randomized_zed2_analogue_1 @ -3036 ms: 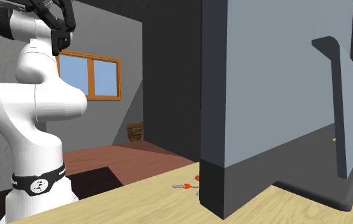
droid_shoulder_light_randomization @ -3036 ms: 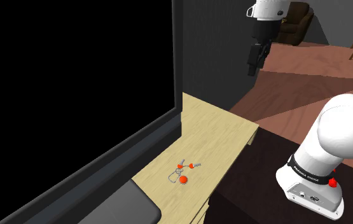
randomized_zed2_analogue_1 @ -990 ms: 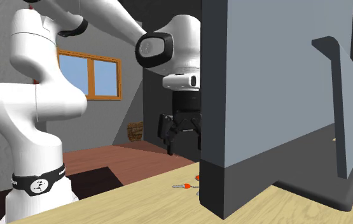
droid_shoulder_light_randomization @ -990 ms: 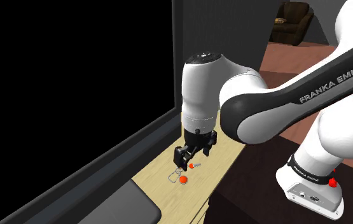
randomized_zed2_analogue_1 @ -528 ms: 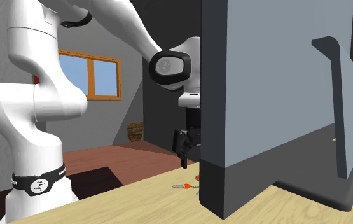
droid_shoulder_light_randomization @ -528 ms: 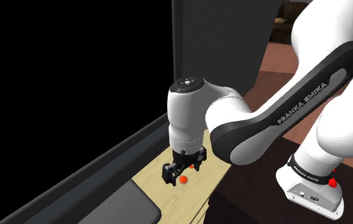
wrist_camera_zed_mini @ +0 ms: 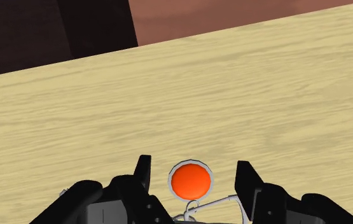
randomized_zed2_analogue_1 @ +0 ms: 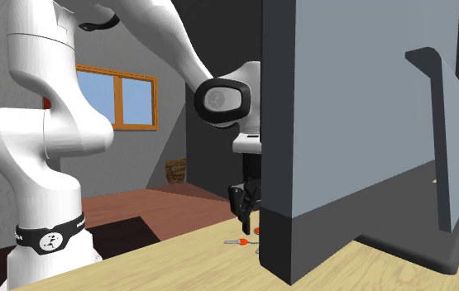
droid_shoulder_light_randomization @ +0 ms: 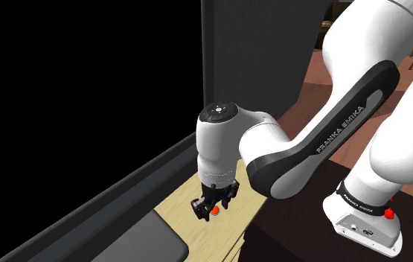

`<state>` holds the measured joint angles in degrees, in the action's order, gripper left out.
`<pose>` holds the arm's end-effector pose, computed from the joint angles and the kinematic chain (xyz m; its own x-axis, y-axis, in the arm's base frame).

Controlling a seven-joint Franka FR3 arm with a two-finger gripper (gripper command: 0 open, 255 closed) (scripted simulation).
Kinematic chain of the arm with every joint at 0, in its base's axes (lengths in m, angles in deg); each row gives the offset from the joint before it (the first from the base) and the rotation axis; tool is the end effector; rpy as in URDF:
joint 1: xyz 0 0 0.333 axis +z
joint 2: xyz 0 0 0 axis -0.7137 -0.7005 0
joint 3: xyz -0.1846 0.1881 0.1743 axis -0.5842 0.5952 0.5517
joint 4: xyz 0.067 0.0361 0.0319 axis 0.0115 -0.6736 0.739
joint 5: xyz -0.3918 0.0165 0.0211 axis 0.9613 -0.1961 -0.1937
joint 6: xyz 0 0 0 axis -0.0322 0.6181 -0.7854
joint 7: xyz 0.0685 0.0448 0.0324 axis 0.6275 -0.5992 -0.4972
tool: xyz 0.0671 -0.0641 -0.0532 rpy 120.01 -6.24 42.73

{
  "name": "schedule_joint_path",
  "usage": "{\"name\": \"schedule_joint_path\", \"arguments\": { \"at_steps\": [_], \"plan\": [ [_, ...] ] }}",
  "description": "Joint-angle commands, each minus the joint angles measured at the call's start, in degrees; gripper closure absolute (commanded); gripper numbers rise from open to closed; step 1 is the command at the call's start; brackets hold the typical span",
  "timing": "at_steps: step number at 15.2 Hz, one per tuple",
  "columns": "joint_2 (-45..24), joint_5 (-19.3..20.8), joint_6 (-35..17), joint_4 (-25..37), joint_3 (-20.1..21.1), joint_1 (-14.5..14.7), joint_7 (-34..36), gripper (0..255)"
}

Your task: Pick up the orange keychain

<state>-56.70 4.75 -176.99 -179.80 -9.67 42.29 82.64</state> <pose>0.3081 0.3606 0.2921 0.9664 -0.2570 0.0031 -0.2570 -0.9664 -0.0010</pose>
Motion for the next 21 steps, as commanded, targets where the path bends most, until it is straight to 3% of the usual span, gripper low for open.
{"name": "schedule_joint_path", "arguments": {
  "at_steps": [1, 8, 14, 21],
  "plan": [
    [-0.3, 0.2, -0.1, -0.2, -0.1, -0.1, 0.1, 255],
    [-0.4, 0.3, -0.1, -0.1, 0.0, -0.1, 0.2, 255],
    [5.6, -6.7, 5.0, 1.2, -0.5, 0.6, -4.9, 255],
    [11.2, -11.6, 11.4, 3.3, -2.5, 2.0, -8.6, 255]
  ]
}}
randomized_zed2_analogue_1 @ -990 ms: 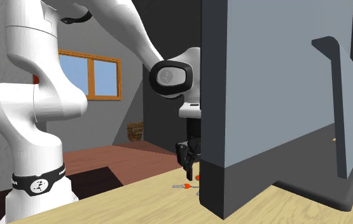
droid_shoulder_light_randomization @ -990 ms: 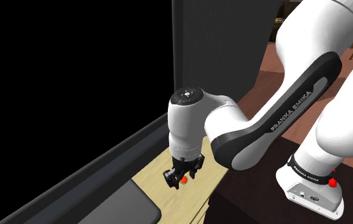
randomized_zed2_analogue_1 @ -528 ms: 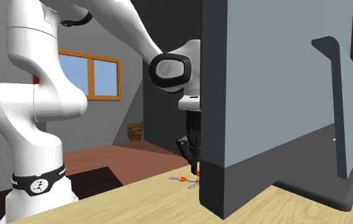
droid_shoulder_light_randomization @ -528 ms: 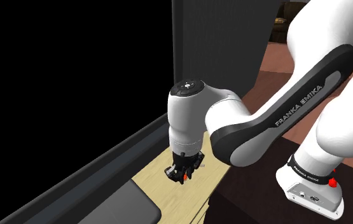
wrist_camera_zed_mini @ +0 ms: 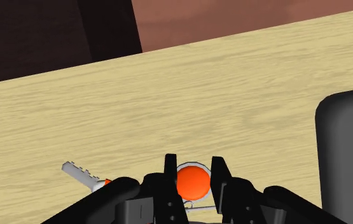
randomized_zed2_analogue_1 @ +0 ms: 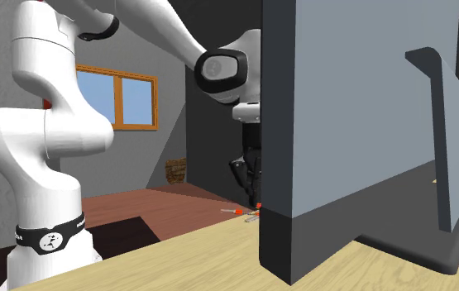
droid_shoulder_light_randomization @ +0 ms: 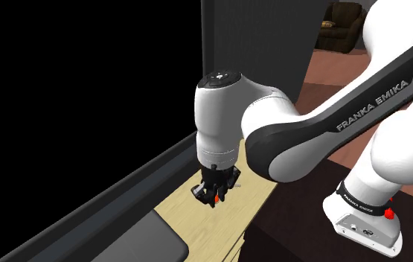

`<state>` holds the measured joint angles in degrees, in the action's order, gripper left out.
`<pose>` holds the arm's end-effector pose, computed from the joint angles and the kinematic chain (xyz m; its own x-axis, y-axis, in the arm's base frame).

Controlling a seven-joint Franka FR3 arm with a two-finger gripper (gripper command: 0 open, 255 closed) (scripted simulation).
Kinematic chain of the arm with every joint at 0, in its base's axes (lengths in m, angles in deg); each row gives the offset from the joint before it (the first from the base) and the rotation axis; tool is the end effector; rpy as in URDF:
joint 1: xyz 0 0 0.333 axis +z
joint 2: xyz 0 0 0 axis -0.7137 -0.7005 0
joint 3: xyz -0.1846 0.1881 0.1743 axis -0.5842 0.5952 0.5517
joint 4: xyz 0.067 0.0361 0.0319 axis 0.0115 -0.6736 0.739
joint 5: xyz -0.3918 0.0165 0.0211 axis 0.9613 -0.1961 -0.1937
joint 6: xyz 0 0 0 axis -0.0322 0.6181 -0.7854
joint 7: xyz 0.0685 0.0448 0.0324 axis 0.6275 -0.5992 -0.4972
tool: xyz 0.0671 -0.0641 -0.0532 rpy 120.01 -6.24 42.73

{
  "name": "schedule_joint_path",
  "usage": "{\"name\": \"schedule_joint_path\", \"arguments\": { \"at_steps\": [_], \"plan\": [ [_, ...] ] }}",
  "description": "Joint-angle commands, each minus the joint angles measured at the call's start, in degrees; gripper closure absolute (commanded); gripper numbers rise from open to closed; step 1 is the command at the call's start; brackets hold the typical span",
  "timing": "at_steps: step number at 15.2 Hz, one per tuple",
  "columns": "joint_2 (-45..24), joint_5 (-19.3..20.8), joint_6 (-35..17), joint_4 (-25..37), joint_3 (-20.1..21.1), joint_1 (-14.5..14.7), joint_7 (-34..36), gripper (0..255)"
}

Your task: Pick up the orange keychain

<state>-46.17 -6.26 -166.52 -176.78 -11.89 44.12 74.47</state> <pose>0.3079 0.3600 0.3530 0.9661 -0.2581 0.0000 -0.2581 -0.9661 0.0020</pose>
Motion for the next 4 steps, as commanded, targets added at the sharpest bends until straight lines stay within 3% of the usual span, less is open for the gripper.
{"name": "schedule_joint_path", "arguments": {
  "at_steps": [1, 4],
  "plan": [
    [1.4, -1.0, 1.8, 0.7, -0.6, 0.3, -0.8, 255],
    [2.1, -1.5, 2.8, 1.1, -1.0, 0.6, -1.2, 255]
  ]
}}
